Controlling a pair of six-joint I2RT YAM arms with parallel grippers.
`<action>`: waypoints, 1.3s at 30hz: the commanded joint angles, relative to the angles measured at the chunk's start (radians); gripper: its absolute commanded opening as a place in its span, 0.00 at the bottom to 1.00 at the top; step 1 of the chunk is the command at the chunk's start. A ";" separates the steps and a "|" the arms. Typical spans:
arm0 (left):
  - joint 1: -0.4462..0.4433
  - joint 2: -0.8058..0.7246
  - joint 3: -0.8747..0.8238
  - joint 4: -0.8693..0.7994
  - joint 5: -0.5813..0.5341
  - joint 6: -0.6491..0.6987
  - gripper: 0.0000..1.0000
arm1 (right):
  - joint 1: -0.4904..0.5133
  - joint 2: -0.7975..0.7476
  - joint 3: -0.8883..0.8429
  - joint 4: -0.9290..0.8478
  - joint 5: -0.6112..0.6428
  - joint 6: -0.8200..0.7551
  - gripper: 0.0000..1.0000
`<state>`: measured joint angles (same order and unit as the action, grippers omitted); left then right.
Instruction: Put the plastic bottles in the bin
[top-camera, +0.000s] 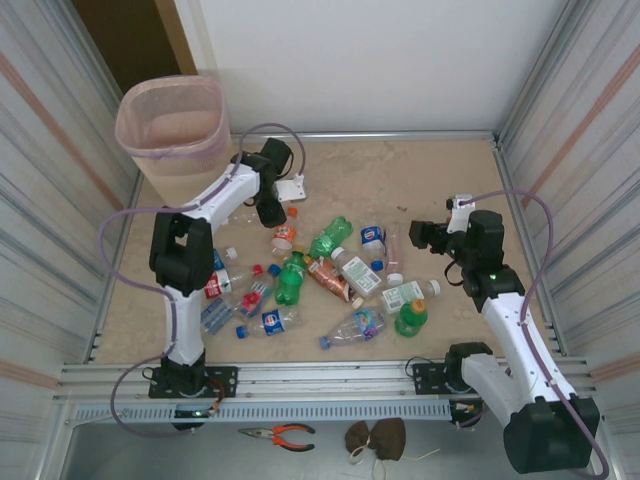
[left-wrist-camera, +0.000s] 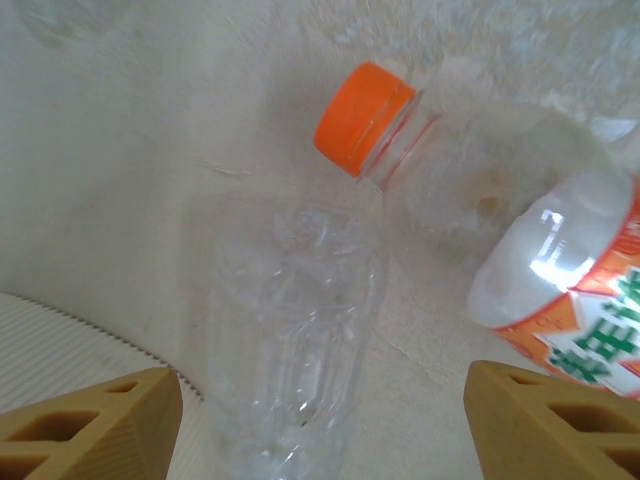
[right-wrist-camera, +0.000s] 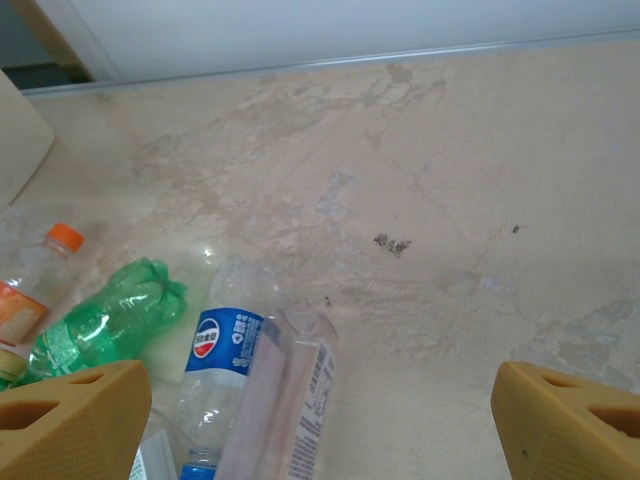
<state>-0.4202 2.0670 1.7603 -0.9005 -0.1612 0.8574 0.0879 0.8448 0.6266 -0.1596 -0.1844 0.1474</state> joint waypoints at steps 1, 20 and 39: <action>0.009 0.022 0.029 -0.023 -0.025 0.013 0.77 | 0.010 -0.003 -0.002 -0.004 0.017 -0.020 0.87; 0.057 0.180 0.087 -0.048 0.060 -0.007 0.75 | 0.013 0.020 -0.011 0.008 0.026 -0.028 0.87; 0.049 0.035 0.091 -0.062 0.148 -0.051 0.59 | 0.012 0.007 -0.008 0.006 0.019 -0.024 0.87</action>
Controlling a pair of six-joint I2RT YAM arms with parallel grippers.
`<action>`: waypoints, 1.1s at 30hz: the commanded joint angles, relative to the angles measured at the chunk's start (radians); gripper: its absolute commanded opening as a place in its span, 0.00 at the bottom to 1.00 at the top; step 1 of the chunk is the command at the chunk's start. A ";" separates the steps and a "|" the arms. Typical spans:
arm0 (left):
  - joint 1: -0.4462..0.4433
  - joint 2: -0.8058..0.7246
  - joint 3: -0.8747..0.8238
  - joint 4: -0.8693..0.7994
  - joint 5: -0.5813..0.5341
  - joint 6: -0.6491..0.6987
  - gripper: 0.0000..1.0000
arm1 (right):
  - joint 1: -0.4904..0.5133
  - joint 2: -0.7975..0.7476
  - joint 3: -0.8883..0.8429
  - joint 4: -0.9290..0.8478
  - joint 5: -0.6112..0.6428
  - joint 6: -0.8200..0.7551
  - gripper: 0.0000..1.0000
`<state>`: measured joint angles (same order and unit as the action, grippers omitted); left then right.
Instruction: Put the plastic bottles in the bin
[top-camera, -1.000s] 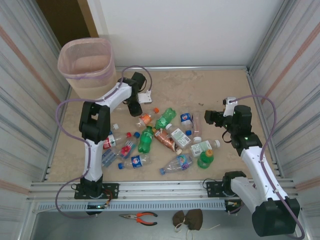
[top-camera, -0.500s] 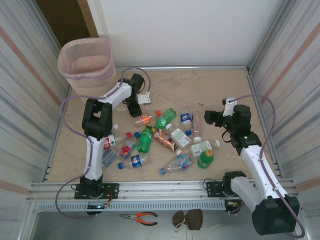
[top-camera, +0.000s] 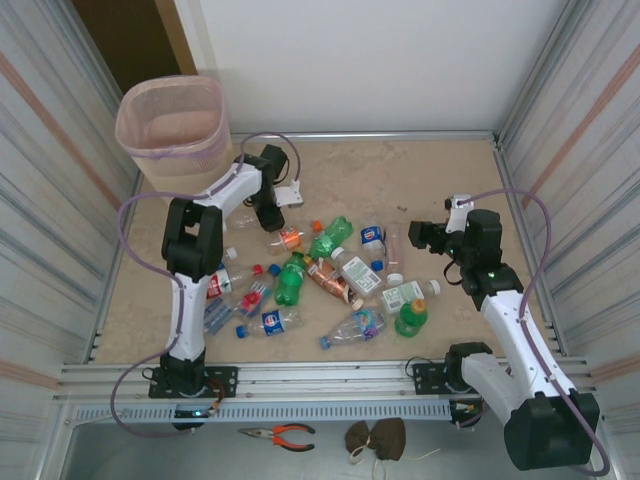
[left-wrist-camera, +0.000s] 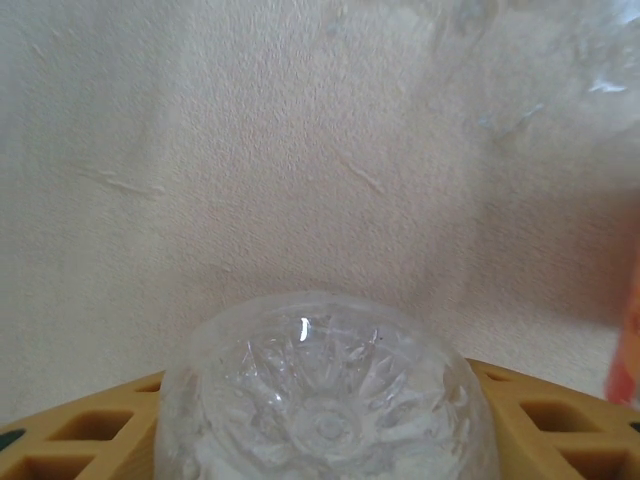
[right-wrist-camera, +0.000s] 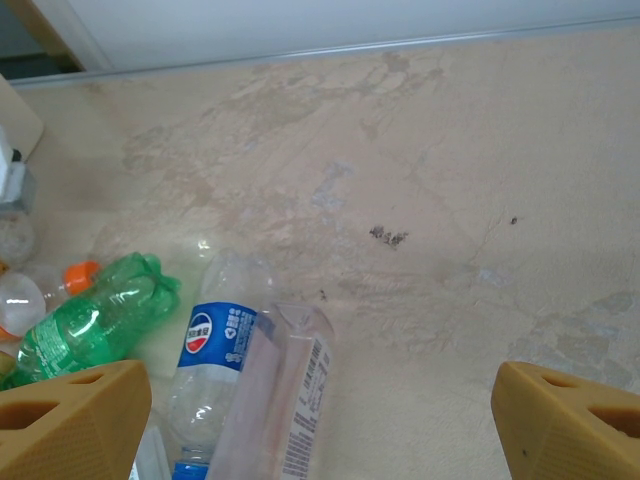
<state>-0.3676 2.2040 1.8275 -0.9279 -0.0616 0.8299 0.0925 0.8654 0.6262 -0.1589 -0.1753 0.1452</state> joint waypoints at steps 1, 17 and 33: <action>-0.004 -0.129 0.026 -0.034 0.062 -0.026 0.59 | 0.009 -0.015 -0.008 0.005 0.010 -0.022 0.87; 0.056 -0.538 0.001 0.137 0.403 -0.191 0.57 | 0.015 -0.044 -0.002 -0.006 0.010 -0.018 0.87; 0.312 -0.773 -0.024 0.561 0.473 -0.672 0.57 | 0.022 -0.046 0.013 -0.016 0.013 -0.019 0.87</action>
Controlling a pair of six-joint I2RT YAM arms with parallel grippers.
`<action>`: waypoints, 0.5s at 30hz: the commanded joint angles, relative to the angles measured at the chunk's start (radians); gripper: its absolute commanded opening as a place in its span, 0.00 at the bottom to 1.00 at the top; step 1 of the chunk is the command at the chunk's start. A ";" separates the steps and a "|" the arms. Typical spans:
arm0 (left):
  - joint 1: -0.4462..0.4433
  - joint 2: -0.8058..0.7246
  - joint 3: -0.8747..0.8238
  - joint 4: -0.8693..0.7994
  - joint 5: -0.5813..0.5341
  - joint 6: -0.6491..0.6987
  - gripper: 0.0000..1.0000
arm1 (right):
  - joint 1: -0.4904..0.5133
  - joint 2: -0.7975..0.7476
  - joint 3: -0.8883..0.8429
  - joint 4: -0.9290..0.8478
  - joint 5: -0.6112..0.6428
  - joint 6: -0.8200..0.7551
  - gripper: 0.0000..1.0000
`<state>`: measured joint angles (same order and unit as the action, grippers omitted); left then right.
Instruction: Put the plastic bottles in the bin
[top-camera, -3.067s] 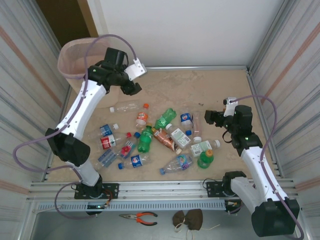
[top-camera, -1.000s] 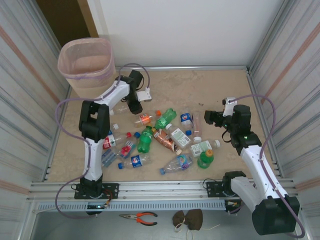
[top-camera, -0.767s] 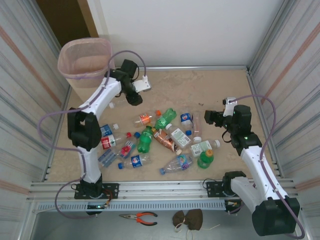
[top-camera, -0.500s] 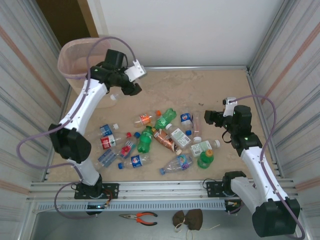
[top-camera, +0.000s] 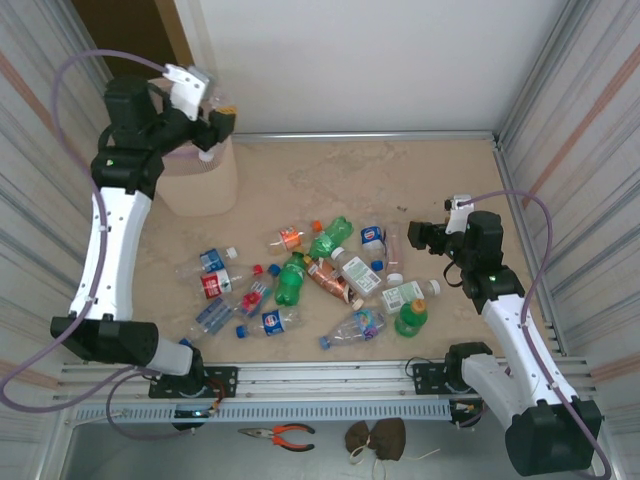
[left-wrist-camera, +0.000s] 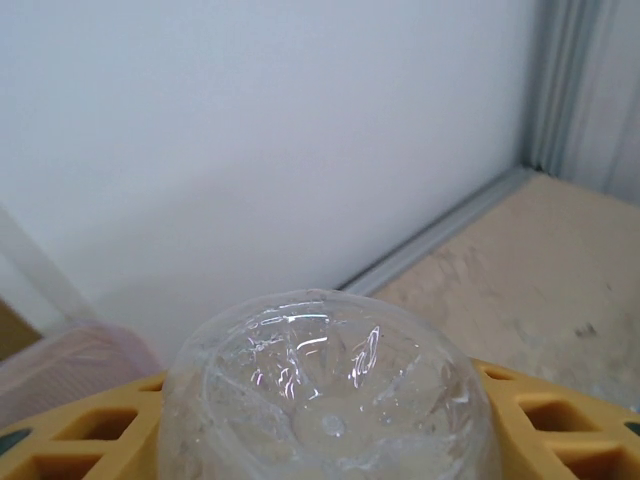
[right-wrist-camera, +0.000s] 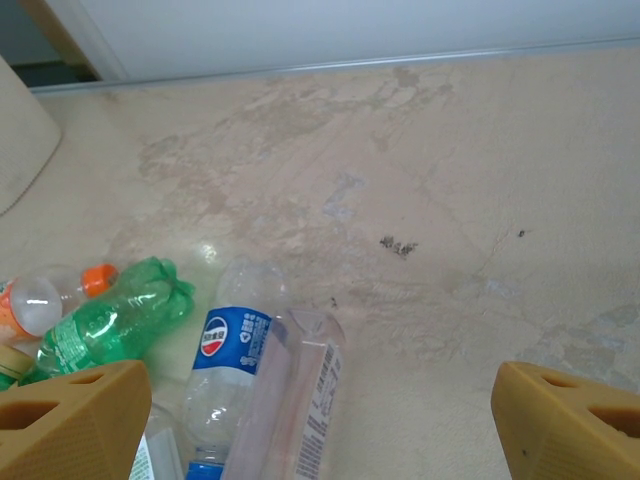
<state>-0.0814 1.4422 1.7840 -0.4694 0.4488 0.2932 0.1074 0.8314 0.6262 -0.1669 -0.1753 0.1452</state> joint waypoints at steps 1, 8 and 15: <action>0.036 -0.002 0.033 0.106 -0.065 -0.153 0.56 | 0.008 -0.012 0.015 -0.009 0.014 -0.019 0.87; 0.126 0.119 0.173 0.102 -0.181 -0.282 0.54 | 0.010 -0.018 0.015 -0.016 0.019 -0.019 0.87; 0.143 0.319 0.356 -0.005 -0.285 -0.293 0.54 | 0.012 -0.018 0.015 -0.018 0.025 -0.022 0.87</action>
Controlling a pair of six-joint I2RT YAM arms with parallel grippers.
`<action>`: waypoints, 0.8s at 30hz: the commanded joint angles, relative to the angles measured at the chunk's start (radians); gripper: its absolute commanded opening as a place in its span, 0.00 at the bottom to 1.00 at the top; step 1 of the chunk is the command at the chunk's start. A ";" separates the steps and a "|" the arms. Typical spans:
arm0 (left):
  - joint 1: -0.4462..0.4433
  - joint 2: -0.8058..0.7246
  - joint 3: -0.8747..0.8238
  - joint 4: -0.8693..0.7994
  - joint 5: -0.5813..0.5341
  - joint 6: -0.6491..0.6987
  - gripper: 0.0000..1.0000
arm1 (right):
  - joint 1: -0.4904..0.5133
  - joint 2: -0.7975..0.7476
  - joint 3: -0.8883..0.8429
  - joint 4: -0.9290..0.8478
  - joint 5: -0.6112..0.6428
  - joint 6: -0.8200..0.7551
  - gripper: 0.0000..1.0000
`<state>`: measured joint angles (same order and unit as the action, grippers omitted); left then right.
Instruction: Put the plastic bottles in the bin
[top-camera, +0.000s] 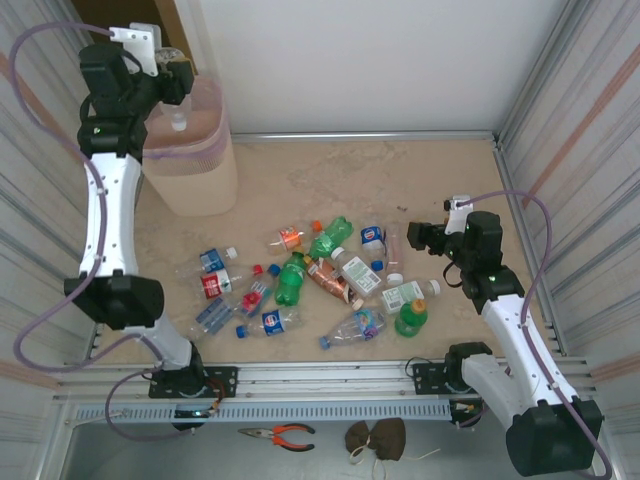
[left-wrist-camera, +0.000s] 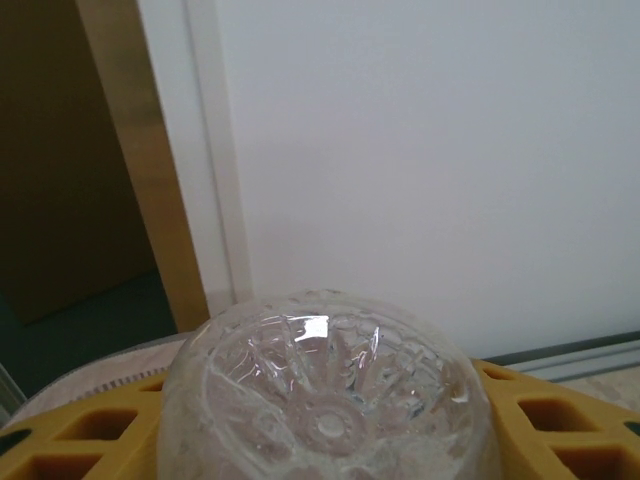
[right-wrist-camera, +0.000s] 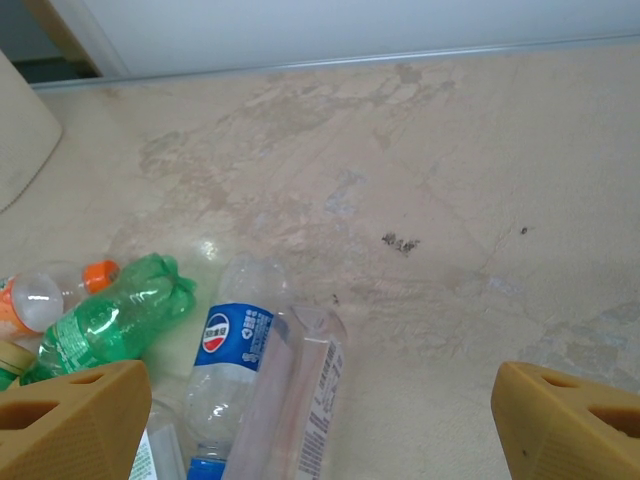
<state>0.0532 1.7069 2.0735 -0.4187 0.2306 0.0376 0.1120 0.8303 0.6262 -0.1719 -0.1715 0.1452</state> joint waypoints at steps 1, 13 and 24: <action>0.009 0.081 0.090 -0.076 -0.084 -0.039 0.53 | 0.008 -0.017 0.015 -0.014 0.023 -0.022 0.87; 0.043 0.305 0.164 -0.248 -0.125 -0.090 0.57 | 0.008 -0.005 0.009 -0.012 0.028 -0.025 0.87; 0.052 0.415 0.126 -0.285 -0.099 -0.118 0.62 | 0.009 0.028 0.030 -0.048 0.018 0.016 0.87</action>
<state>0.0971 2.1048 2.2032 -0.6884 0.1295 -0.0616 0.1131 0.8482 0.6266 -0.1822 -0.1535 0.1474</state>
